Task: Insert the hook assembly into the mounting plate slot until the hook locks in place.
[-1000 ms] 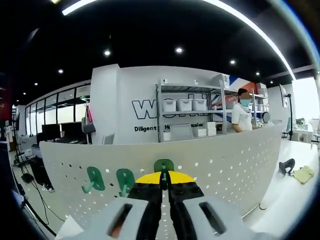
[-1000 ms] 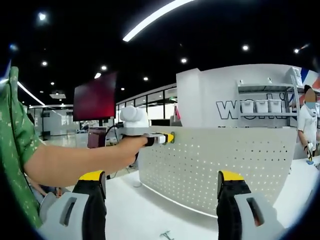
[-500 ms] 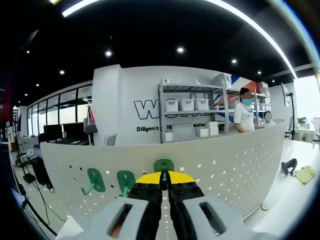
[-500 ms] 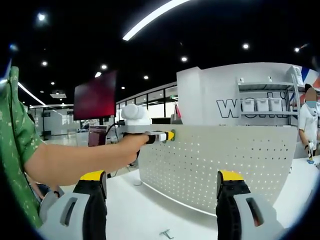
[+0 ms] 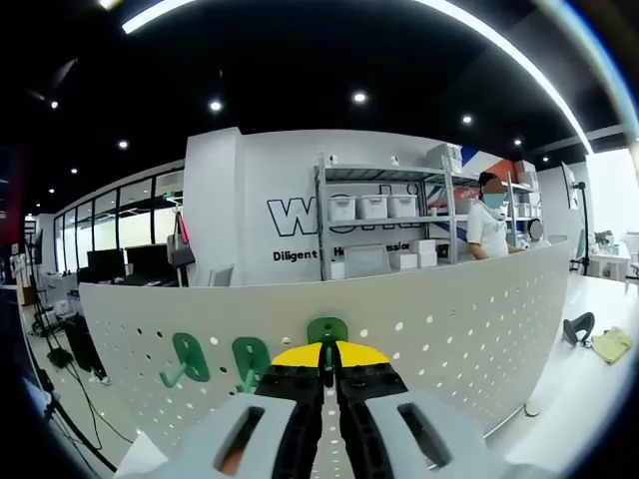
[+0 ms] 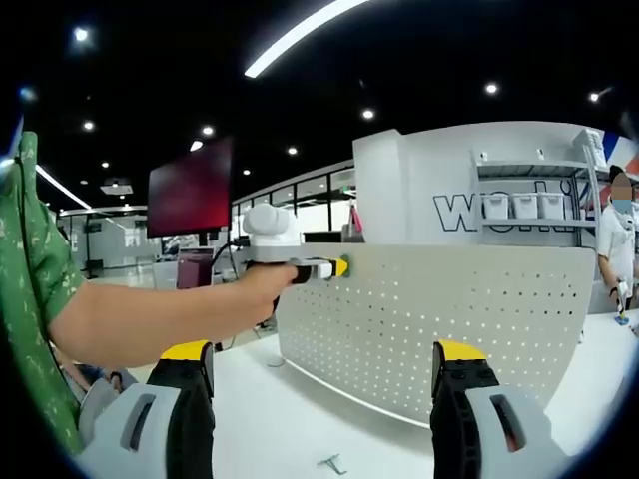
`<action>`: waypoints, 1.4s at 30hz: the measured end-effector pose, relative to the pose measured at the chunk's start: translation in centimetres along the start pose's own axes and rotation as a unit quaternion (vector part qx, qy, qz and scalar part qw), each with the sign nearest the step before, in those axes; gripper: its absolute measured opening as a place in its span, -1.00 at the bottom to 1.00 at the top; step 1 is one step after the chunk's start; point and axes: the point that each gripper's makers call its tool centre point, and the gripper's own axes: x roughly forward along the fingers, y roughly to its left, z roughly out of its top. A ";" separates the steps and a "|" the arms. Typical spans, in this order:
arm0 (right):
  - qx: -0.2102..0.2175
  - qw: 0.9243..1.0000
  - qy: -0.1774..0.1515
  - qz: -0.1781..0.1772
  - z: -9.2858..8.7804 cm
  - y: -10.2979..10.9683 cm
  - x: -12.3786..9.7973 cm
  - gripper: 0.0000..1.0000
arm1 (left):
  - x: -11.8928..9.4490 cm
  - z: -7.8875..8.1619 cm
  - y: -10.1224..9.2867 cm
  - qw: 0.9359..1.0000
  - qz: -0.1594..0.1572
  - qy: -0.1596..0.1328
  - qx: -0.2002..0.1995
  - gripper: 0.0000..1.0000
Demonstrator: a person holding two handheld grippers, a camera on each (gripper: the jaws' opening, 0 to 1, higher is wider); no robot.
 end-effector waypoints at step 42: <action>0.008 1.000 0.004 -0.006 -0.7 -0.5 -0.3 0.82 | 0.4 -0.8 -0.1 1.000 0.009 0.000 0.020 -0.93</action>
